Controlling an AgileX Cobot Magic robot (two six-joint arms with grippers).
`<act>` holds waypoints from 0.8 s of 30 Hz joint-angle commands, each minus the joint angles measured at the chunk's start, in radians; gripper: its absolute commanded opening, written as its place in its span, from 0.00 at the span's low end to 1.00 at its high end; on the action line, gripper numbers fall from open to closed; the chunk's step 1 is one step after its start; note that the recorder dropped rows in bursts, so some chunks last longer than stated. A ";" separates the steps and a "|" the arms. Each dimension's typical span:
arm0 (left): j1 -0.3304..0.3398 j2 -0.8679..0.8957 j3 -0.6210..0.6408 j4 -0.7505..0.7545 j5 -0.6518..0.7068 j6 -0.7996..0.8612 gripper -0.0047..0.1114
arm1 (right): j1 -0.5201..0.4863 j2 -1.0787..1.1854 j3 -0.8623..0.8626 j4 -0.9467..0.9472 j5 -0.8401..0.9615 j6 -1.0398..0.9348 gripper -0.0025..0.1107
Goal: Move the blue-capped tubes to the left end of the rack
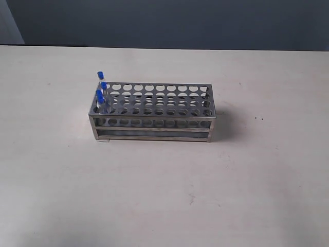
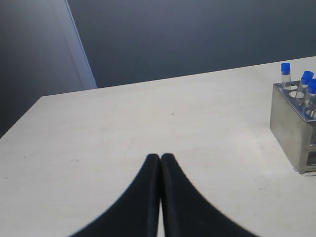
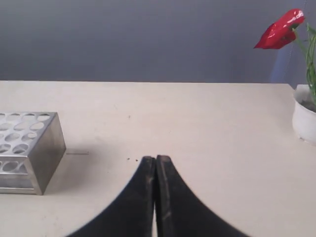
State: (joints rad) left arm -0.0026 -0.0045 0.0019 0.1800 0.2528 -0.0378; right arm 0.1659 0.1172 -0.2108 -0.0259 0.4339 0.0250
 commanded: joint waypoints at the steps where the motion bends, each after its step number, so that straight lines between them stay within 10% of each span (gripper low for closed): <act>1: -0.007 0.004 -0.002 0.000 -0.013 -0.003 0.04 | -0.005 -0.009 0.039 0.007 -0.012 -0.018 0.02; 24: -0.007 0.004 -0.002 0.000 -0.013 -0.003 0.04 | -0.005 -0.103 0.211 0.119 -0.083 -0.018 0.02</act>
State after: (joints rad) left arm -0.0026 -0.0045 0.0019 0.1800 0.2528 -0.0378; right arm 0.1659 0.0186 -0.0051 0.0743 0.3677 0.0139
